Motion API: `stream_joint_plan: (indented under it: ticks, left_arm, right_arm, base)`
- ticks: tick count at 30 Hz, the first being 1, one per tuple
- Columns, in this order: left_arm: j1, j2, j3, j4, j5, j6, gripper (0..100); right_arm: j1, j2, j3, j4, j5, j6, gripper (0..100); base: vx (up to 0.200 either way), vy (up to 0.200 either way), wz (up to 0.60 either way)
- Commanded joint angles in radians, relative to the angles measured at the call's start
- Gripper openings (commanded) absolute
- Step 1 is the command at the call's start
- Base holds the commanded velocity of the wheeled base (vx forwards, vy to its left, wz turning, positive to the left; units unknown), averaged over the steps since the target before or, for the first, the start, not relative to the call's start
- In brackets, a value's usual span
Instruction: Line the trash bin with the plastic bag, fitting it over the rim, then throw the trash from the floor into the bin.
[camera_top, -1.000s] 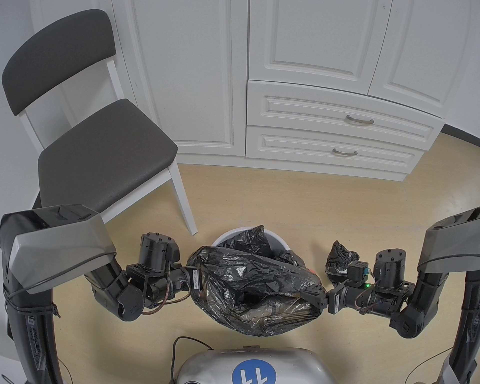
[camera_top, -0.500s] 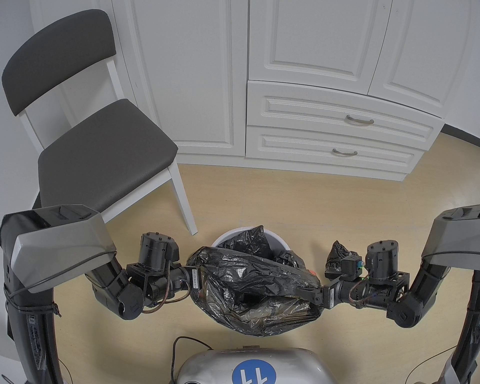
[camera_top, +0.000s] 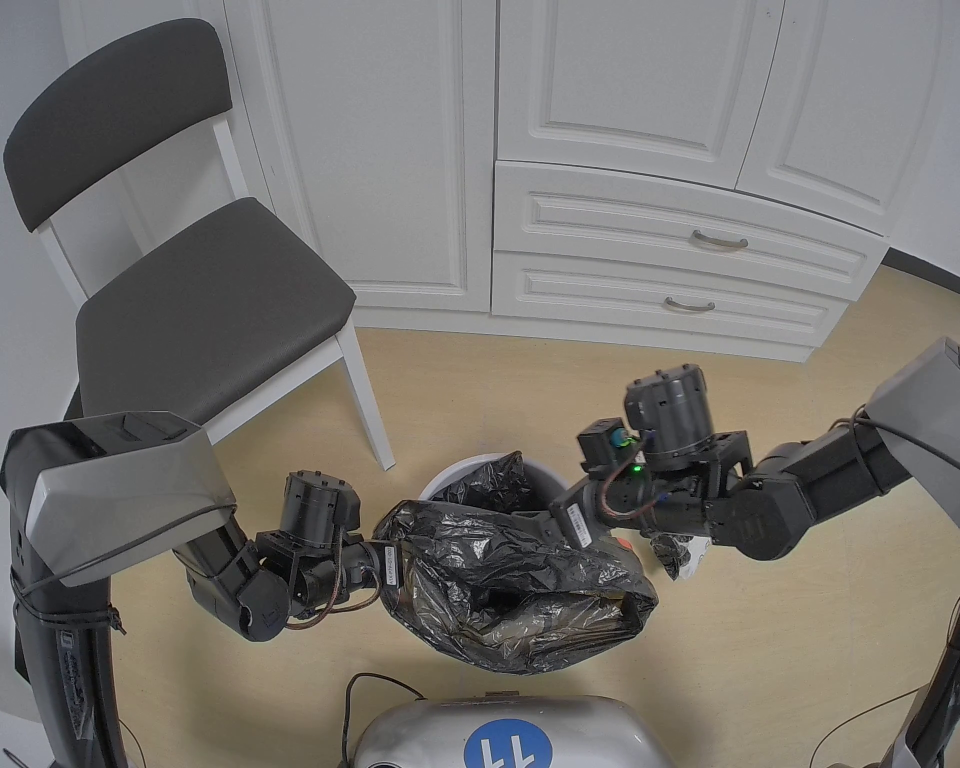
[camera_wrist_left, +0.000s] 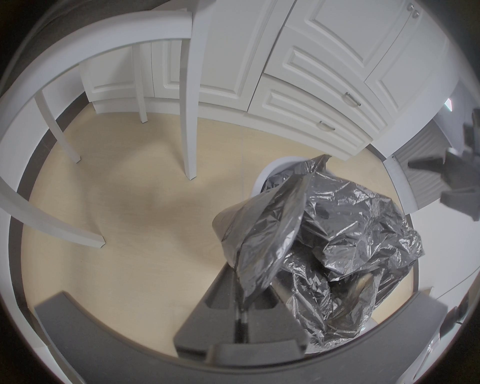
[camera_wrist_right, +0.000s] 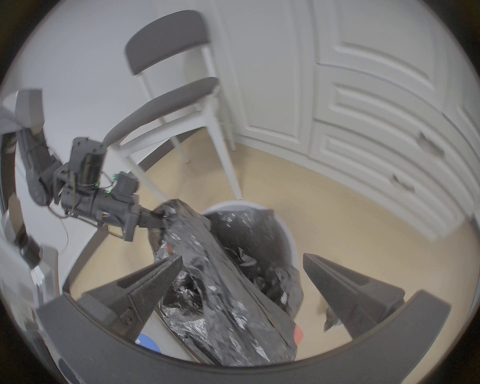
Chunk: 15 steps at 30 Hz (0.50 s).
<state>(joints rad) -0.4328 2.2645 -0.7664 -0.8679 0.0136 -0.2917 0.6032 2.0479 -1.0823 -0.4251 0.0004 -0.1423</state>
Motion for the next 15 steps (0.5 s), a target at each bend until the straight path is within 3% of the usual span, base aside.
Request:
stream_joint_plan:
  ticks: [1, 4, 5, 15]
  left_arm:
    - [0.000, 0.027, -0.007, 0.032, 0.000, 0.000, 0]
    - [0.000, 0.040, -0.007, 0.032, 0.000, 0.000, 0]
    - [0.000, 0.056, -0.010, 0.029, 0.000, 0.000, 100]
    - [0.000, 0.064, -0.016, 0.027, 0.002, 0.000, 100]
  right_arm:
    - [0.076, 0.090, -0.105, 0.048, -0.034, -0.120, 100]
    - [0.076, 0.117, -0.110, 0.048, -0.034, -0.143, 100]
    - [0.076, 0.144, -0.122, 0.051, -0.034, -0.145, 100]
    - [0.050, 0.272, -0.189, 0.055, -0.014, -0.145, 100]
  base:
    - [0.000, 0.000, 0.00]
    - [0.000, 0.000, 0.00]
    - [0.000, 0.000, 0.00]
    - [0.000, 0.000, 0.00]
